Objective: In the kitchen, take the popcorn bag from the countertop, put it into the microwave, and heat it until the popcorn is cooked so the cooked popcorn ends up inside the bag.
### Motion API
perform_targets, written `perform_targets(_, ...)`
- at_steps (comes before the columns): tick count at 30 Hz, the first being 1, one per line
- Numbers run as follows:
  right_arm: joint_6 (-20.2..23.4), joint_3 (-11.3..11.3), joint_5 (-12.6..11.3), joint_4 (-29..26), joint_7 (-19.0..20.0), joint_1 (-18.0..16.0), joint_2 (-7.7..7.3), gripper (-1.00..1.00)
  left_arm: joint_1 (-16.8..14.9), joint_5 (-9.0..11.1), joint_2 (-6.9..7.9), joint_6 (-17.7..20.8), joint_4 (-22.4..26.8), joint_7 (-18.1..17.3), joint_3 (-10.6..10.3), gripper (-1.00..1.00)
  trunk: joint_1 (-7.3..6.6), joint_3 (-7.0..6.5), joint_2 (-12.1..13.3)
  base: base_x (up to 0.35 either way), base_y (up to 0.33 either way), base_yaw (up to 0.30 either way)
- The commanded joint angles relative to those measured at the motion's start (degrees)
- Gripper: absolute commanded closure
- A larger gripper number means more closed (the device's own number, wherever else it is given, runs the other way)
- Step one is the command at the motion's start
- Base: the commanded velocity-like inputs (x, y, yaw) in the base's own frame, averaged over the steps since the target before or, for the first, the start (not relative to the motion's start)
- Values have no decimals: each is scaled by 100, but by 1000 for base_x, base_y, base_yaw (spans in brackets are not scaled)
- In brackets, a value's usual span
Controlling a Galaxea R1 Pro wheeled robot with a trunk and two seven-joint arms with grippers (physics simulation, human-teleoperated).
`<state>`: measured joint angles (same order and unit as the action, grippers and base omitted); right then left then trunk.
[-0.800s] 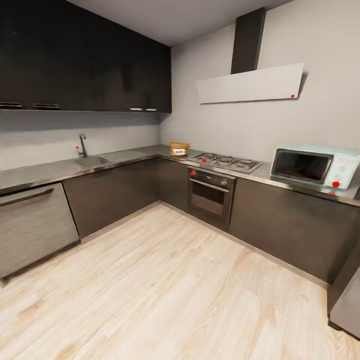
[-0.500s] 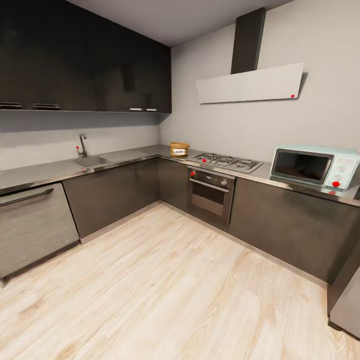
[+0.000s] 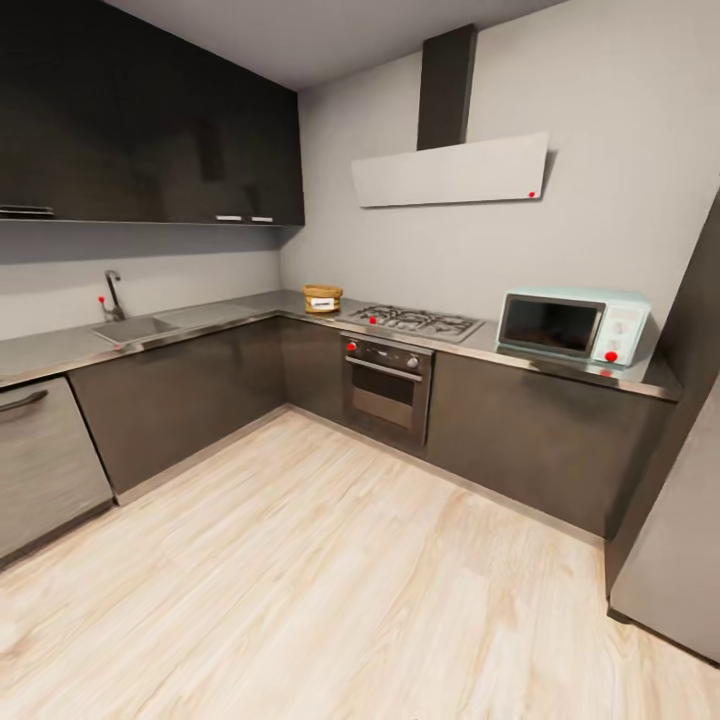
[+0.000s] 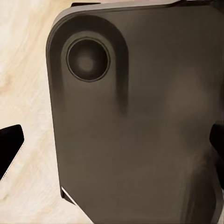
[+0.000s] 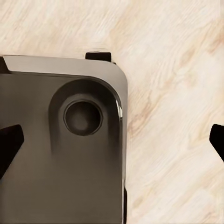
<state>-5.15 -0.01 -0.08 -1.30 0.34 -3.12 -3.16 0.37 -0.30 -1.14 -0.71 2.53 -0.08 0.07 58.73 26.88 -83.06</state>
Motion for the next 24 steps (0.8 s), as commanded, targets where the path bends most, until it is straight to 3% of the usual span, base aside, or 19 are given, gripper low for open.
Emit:
perform_targets(1, -54, -2, -1, 7, 7, -4, 0, -100, 4, -4, 0, -3, 10, -1, -2, -100, 0, 5, -2, 0, 0, -294)
perform_targets(5, -182, -4, 0, 7, 10, -4, 0, -100, 3, -5, 0, -7, 10, -1, -3, -100, 0, 5, -2, 0, 0, -295)
perform_targets(6, -408, -5, 0, 7, 10, -4, 0, -100, 3, -3, 0, -7, 10, -1, -2, -100, 0, 5, -2, 0, 0, -296)
perform_targets(24, -408, 0, 0, 7, 19, -4, 0, -100, 3, -5, 0, -8, 10, -1, -7, -100, 0, 5, -2, 0, 0, -296)
